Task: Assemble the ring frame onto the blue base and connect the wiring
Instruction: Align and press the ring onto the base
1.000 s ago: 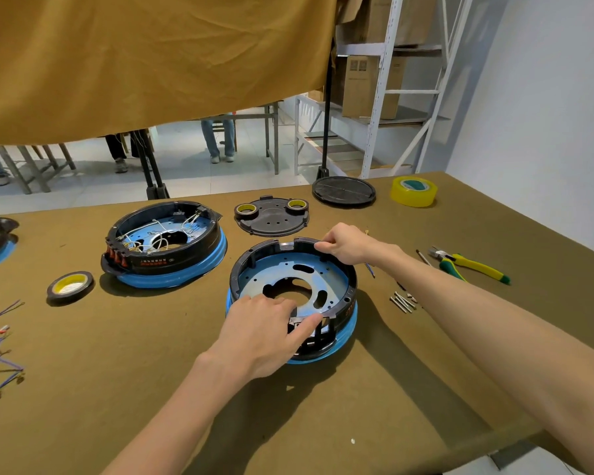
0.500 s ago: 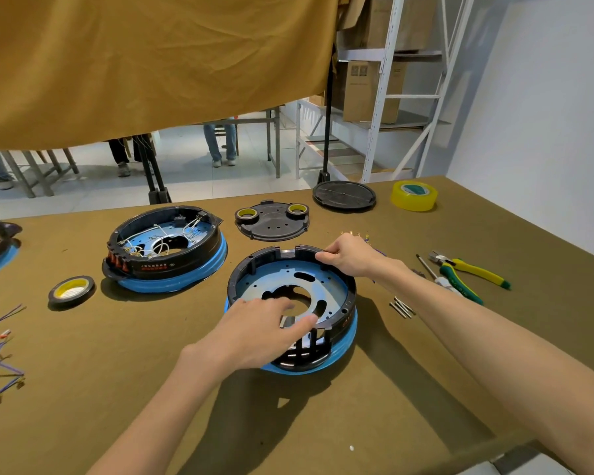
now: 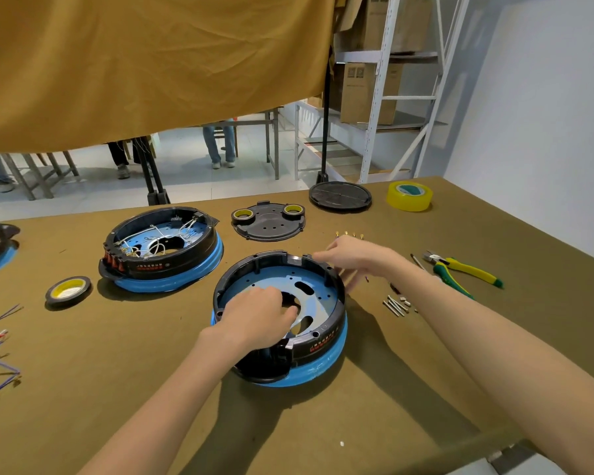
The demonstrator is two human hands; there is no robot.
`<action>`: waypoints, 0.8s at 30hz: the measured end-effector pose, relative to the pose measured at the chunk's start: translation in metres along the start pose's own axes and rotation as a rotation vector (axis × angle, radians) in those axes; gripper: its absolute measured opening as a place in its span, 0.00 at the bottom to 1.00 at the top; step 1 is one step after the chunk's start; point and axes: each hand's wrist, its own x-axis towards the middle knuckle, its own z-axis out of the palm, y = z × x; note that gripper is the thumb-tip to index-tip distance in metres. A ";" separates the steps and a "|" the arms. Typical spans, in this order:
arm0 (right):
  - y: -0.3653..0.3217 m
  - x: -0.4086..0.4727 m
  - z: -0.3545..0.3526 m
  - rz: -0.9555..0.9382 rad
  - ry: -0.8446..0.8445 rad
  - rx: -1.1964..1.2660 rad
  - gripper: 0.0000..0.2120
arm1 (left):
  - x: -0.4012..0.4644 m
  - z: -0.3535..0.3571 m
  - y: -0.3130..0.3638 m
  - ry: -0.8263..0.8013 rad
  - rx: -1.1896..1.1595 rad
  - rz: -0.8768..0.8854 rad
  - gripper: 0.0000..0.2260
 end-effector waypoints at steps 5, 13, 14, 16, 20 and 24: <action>0.014 -0.008 0.005 0.046 -0.088 0.175 0.18 | 0.016 -0.004 0.016 -0.131 -0.169 -0.054 0.20; 0.028 -0.030 0.015 0.140 -0.093 0.344 0.22 | 0.036 -0.006 0.023 -0.192 -0.417 -0.151 0.18; 0.027 -0.030 0.016 0.148 -0.085 0.348 0.22 | 0.039 -0.007 0.024 -0.190 -0.441 -0.174 0.16; 0.024 -0.030 0.015 0.164 -0.083 0.369 0.22 | 0.043 -0.010 0.025 -0.199 -0.487 -0.211 0.13; 0.022 -0.033 0.011 0.196 -0.094 0.465 0.19 | 0.042 -0.007 0.023 -0.155 -0.472 -0.196 0.15; 0.029 -0.037 0.005 0.199 -0.107 0.497 0.25 | 0.031 0.010 0.031 0.014 -0.263 -0.108 0.17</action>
